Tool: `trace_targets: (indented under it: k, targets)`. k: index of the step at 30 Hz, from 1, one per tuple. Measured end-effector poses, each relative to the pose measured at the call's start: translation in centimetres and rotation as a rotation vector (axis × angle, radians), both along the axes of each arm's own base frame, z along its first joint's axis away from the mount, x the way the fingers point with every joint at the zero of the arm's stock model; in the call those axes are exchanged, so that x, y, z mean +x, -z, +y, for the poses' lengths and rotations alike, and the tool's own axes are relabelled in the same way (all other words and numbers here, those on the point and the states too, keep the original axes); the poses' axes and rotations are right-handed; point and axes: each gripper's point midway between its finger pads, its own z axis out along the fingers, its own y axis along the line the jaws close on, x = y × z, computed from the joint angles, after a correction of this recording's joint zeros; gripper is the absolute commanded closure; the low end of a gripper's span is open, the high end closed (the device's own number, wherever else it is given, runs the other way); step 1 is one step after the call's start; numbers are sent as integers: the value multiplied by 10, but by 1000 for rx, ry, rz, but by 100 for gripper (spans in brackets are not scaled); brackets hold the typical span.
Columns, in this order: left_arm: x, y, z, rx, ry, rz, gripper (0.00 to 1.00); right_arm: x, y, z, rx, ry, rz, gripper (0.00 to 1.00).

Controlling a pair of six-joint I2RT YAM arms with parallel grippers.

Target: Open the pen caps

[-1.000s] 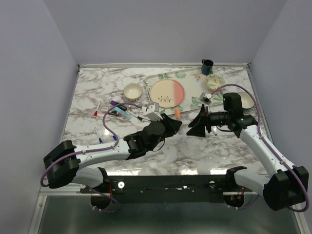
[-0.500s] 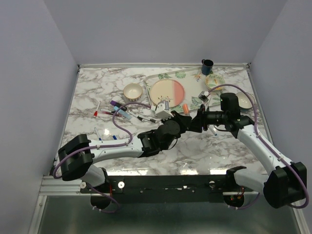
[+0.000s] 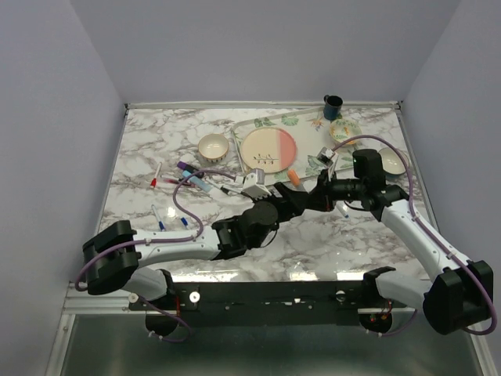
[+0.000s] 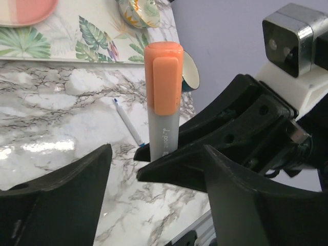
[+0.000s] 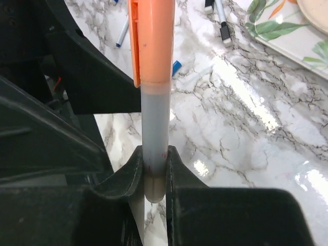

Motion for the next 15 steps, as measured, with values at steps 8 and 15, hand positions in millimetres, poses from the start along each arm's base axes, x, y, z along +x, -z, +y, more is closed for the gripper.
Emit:
trace_targets:
  k: [8,15]
  targets:
    - [-14,-27,49,-55,26,-65,4,-9,2,-2,-39,-142,-108,99]
    - [-16,-18,83,-60,-4,-65,1,-17,12,-4,-59,-197,-109,99]
